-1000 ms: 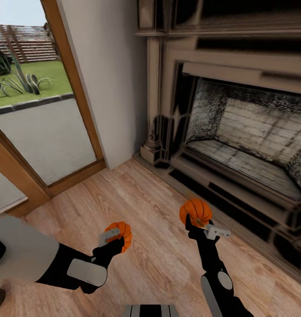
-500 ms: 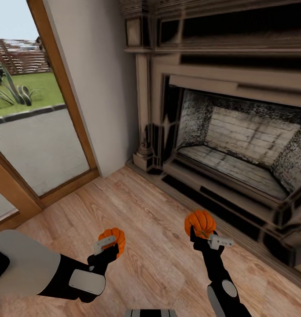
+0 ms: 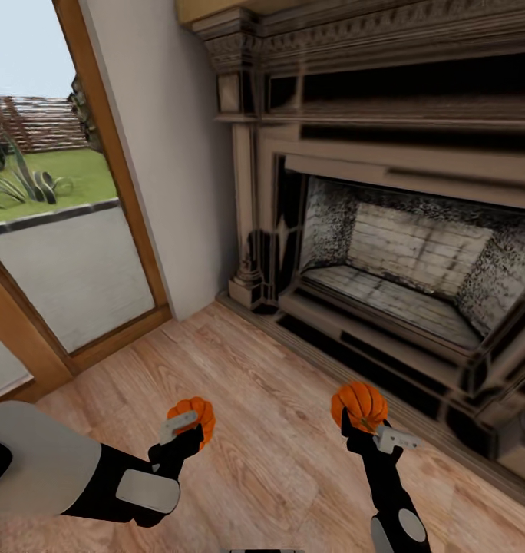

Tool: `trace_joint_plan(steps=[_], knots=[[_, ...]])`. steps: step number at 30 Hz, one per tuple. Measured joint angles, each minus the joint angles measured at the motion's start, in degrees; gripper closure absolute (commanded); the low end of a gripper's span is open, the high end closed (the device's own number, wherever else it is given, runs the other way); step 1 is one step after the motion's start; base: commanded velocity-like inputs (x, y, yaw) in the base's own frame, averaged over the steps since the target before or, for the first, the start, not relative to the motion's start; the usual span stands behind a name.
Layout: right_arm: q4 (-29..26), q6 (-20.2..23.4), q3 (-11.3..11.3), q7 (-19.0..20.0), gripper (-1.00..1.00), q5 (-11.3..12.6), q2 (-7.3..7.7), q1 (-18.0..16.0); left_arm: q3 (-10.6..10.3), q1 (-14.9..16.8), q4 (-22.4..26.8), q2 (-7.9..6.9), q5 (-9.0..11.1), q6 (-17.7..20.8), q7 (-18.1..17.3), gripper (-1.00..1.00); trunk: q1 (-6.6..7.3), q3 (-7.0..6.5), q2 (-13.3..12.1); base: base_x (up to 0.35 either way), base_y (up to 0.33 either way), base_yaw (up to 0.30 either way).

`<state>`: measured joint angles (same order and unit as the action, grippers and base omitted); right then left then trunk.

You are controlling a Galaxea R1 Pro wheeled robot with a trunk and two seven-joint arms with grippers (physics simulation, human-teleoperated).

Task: Place each of the two pumpkins and all three candles from the living room inside a cabinet in the living room (use any cabinet), then make sure every cabinet is closed, and position the cauldron so it is next to a table in the living room.

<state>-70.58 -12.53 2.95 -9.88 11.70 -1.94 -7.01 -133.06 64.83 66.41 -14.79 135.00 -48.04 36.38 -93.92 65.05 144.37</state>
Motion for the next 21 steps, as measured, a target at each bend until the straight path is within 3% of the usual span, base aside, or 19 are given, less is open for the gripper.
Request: trace_joint_plan(steps=[7, 9, 11, 12, 15, 17, 20, 21], knots=[[0.09, -0.01, -1.43, 0.13, 1.0, 0.12, 0.22, 0.43, -0.1, -0.02, -0.17, 0.91, -0.11, 0.22, -0.16, 1.0, 0.18, -2.16, -0.09, -0.333, 0.0, -0.16], [0.23, 0.03, -1.7, 0.09, 1.0, 0.13, 0.24, 0.45, -0.11, -0.03, -1.23, 0.97, 0.0, 2.74, -0.01, 1.0, 0.23, -2.78, -0.12, -0.312, 0.0, -0.161], [0.31, 0.04, -1.75, 0.11, 1.0, 0.16, 0.25, 0.45, -0.13, -0.03, -3.42, 1.02, 0.0, 7.91, -0.2, 1.0, 0.29, -3.39, -0.15, -0.163, 0.0, -0.161], [0.37, 0.05, -1.75, 0.1, 1.0, 0.13, 0.22, 0.45, -0.09, -0.04, -4.75, 1.07, -0.21, 12.14, -1.07, 1.0, 0.33, -3.7, -0.16, -0.081, 0.0, -0.161], [0.47, 0.06, -1.75, 0.13, 1.0, 0.05, 0.12, 0.45, -0.04, -0.02, -8.15, 1.16, -0.87, 20.15, -5.54, 1.0, 0.42, -4.64, -0.2, -0.031, 0.0, -0.165], [0.71, 0.05, -1.75, 0.1, 1.0, 0.01, 0.09, 0.45, -0.04, -0.03, -9.34, 1.22, -0.66, 22.18, -7.95, 1.0, 0.47, -5.25, -0.23, -0.006, 0.0, -0.186], [2.25, -0.01, -1.75, 0.05, 1.0, -0.03, 0.08, 0.46, -0.08, -1.1, -10.19, 1.76, -0.21, 22.9, -8.67, 1.0, 0.54, -6.13, -0.27, -0.002, 0.0, -0.194], [2.86, -0.08, -1.75, -0.02, 1.0, 0.0, 0.0, 0.88, 0.2, -4.91, -16.05, 3.66, -1.5, 23.23, -8.77, 1.0, 0.57, -6.43, -0.28, 0.0, 0.0, -0.193]])
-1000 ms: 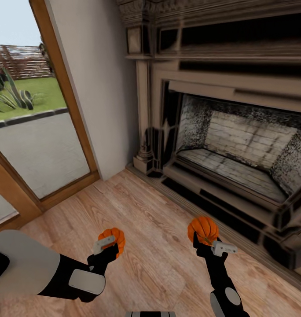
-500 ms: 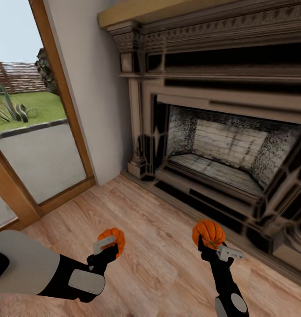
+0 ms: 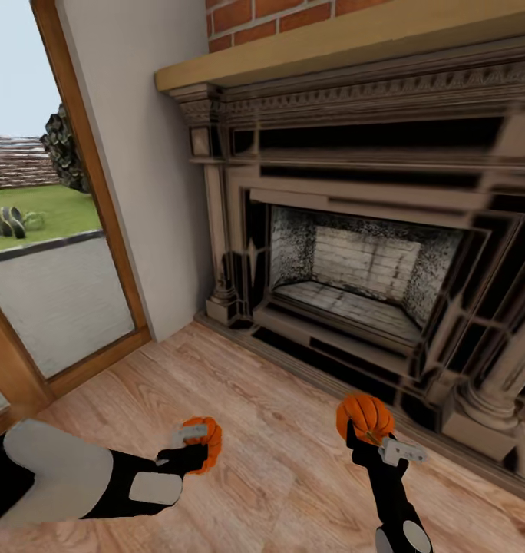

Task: Place each of the two pumpkins and all three candles from the living room inside a cabinet in the living room (use any cabinet), then make sure every cabinet is closed, and position the cauldron so it is next to a table in the living room.

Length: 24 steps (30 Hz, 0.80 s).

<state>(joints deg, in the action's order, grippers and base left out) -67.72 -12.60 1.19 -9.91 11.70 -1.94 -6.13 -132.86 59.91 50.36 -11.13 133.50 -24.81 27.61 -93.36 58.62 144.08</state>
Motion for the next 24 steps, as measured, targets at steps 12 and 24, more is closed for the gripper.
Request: trace_joint_plan(steps=[12, 24], knots=[[3.87, -4.96, -0.23, -1.62, 1.0, 0.55, 0.35, 5.9, 0.22, -22.2, -22.48, 6.09, 1.29, -6.8, 0.21, 1.0, 0.31, -3.03, -0.16, 0.0, 0.0, -0.059], [10.6, -16.14, -0.15, -3.41, 1.0, -5.23, 1.13, 6.05, 0.13, -28.58, -23.66, 6.27, 1.5, -22.65, -0.18, 1.0, 0.62, -5.69, -0.32, 0.0, 0.0, 0.0]])
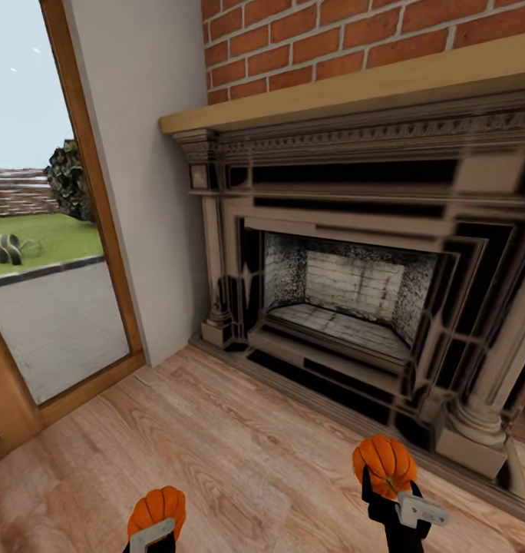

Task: Place each of the two pumpkins and all three candles from the living room inside a cabinet in the living room (use any cabinet), then make sure every cabinet is closed, and position the cauldron so it is next to a table in the living room.

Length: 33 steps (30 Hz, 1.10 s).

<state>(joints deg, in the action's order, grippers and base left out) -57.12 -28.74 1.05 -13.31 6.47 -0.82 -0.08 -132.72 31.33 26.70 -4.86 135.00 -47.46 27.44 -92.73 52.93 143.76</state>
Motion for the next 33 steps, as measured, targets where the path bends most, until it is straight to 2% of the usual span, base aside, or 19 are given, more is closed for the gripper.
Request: trace_joint_plan(steps=[4, 9, 13, 17, 19, 23, 26, 33], knots=[[1.67, -1.51, -0.01, 0.0, 1.0, -2.17, -0.03, 0.0, 0.07, -0.37, -0.06, 0.03, 0.0, -0.06, 0.0, 1.0, 0.1, -0.89, -0.05, 0.0, 0.0, 0.0], [3.0, -2.75, -0.02, 0.03, 1.0, -2.38, 0.01, 0.0, 0.06, -0.4, -1.14, 0.79, -0.08, 0.52, -0.45, 1.0, 0.23, -2.0, -0.12, 0.0, 0.0, 0.0], [3.16, -2.9, 0.04, -0.01, 1.0, -2.39, -0.02, 0.0, 0.11, -0.41, -3.01, 1.69, 0.0, 3.56, -0.4, 1.0, 0.34, -2.88, -0.18, 0.0, 0.0, 0.0], [3.62, -2.98, 0.13, 0.04, 1.0, -2.34, -0.34, 0.11, 0.14, -0.41, -3.34, 1.82, -0.09, 4.53, -0.41, 1.0, 0.44, -3.77, -0.23, 0.0, 0.0, 0.0], [3.74, -2.89, 0.18, 0.01, 1.0, -2.45, -0.35, 0.11, 0.2, -0.4, -3.37, 1.82, -0.09, 4.72, -0.42, 1.0, 0.49, -4.21, -0.25, 0.0, 0.0, -0.204], [3.85, -2.92, 0.07, -0.09, 1.0, -2.19, -0.21, 0.04, 0.13, -0.43, -3.6, 1.84, 0.0, 8.53, -0.25, 1.0, 0.59, -5.09, -0.31, 0.0, 0.0, -0.256], [4.65, -2.89, 0.0, -0.1, 1.0, -2.04, -0.18, 0.13, 0.21, -0.41, -4.25, 1.88, -0.15, 9.65, -0.31, 1.0, 0.67, -5.76, -0.35, 0.0, 0.0, -0.268], [9.66, -2.71, -0.22, -0.09, 1.0, -1.56, -0.13, 0.05, 0.18, -0.42, -4.55, 1.93, 0.0, 11.26, -0.32, 1.0, 0.85, -7.3, -0.45, 0.0, 0.0, -0.271]])
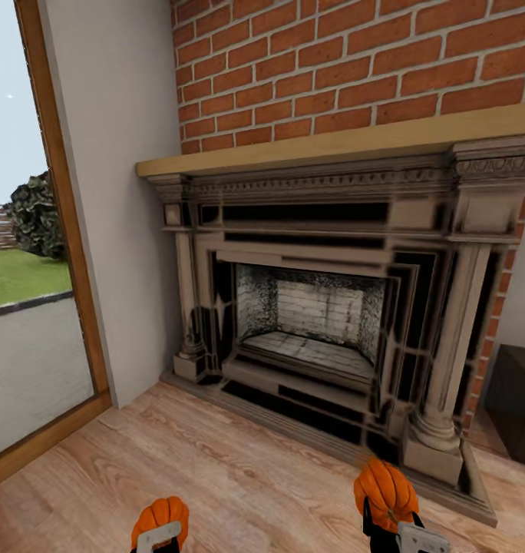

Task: Place each of the two pumpkins and all three candles from the living room inside a cabinet in the living room (use any cabinet), then make sure every cabinet is closed, and position the cauldron so it is next to a table in the living room.

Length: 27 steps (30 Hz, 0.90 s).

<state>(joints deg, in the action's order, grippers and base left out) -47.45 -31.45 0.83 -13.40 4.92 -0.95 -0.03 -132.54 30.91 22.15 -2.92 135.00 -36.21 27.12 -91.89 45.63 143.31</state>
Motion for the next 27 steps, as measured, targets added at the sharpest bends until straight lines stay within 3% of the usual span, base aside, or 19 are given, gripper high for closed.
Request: trace_joint_plan(steps=[6, 7, 8, 13, 21, 27], knots=[[5.08, -0.02, -0.43, -0.03, 1.0, 0.03, 0.05, -0.03, 0.33, 0.01, -1.93, 0.14, -0.34, 7.91, -1.75, 1.0, 0.16, -1.34, -0.08, 0.0, 0.0, -0.272], [5.64, -0.07, -0.52, -0.06, 1.0, 0.14, 0.07, -0.04, 0.27, 0.02, -2.27, 0.45, -1.3, 8.67, -2.32, 1.0, 0.19, -1.57, -0.09, 0.0, 0.0, -0.269], [6.0, -0.08, -0.56, -0.06, 1.0, 0.14, 0.07, -0.04, 0.36, 0.0, -2.48, 0.78, -0.42, 8.93, -2.67, 1.0, 0.26, -1.77, -0.2, 0.0, 0.0, -0.252], [5.93, -0.36, -0.59, -0.05, 1.0, 2.33, 0.24, -0.06, 0.52, 0.02, -2.89, 1.19, -0.3, 9.34, -3.26, 1.0, 1.35, -2.47, -2.2, 0.0, 0.0, -0.149], [5.87, -1.25, 0.81, 0.21, 1.0, 0.94, -0.2, -0.05, 0.42, 0.01, -2.53, 1.5, -0.74, 9.6, -3.27, 1.0, 3.11, -3.82, -5.41, 0.0, 0.0, -0.015], [5.88, -1.38, 0.75, 0.05, 1.0, 1.3, -0.28, -0.06, 0.47, 0.01, -2.38, 1.52, -0.42, 9.58, -3.27, 1.0, 4.43, -4.9, -7.81, 0.0, 0.0, -0.218]])
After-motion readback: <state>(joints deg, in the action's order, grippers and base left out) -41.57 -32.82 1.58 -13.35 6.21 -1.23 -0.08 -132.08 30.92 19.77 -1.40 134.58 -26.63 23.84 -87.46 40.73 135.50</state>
